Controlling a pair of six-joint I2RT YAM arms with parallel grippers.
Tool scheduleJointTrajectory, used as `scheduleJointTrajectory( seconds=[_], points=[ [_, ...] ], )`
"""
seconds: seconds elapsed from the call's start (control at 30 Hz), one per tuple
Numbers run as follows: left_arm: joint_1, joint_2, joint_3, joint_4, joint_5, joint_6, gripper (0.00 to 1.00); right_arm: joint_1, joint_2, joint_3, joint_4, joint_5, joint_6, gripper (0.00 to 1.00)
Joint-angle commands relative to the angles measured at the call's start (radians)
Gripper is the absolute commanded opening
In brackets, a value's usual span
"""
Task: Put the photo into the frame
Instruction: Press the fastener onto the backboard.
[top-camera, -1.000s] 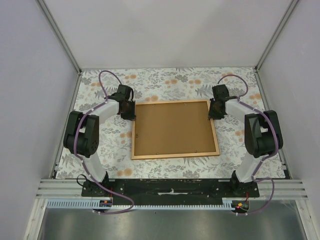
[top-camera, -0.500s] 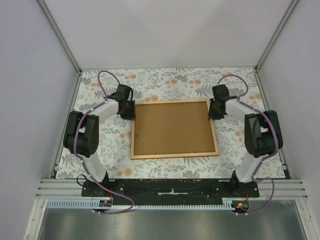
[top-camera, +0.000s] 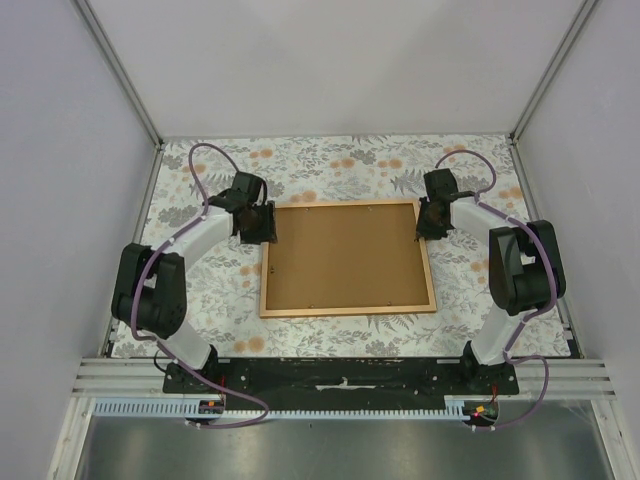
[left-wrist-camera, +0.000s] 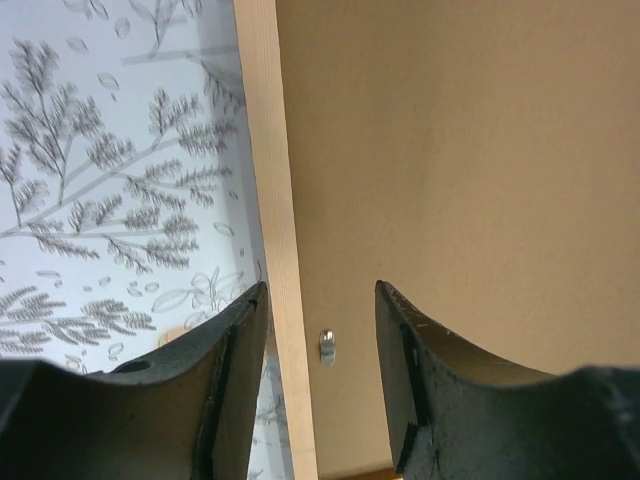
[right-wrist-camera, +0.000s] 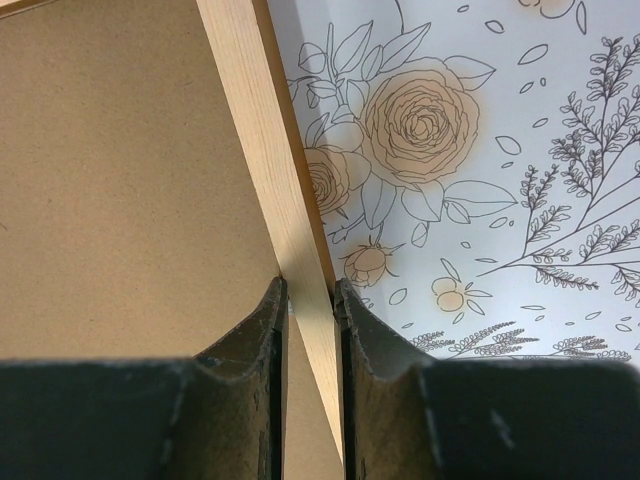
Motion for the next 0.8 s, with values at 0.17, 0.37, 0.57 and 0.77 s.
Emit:
scheduleJointTrajectory(
  seconds=[0.17,0.37,0.57,0.77],
  points=[
    [-0.082,0.000,-0.056,-0.106,-0.104,0.010,0.55,-0.003,0.015,0.062,-0.032,-0.010,0.022,0.00],
    [-0.096,0.006,-0.072,-0.118,-0.110,0.015,0.55,-0.010,0.017,0.063,-0.032,-0.014,0.016,0.00],
    [-0.096,0.012,-0.117,-0.111,-0.113,0.016,0.54,-0.018,0.018,0.066,-0.031,-0.018,0.013,0.00],
    [-0.096,0.012,-0.142,-0.091,-0.082,0.018,0.53,-0.023,0.018,0.065,-0.026,-0.027,0.014,0.00]
  ],
)
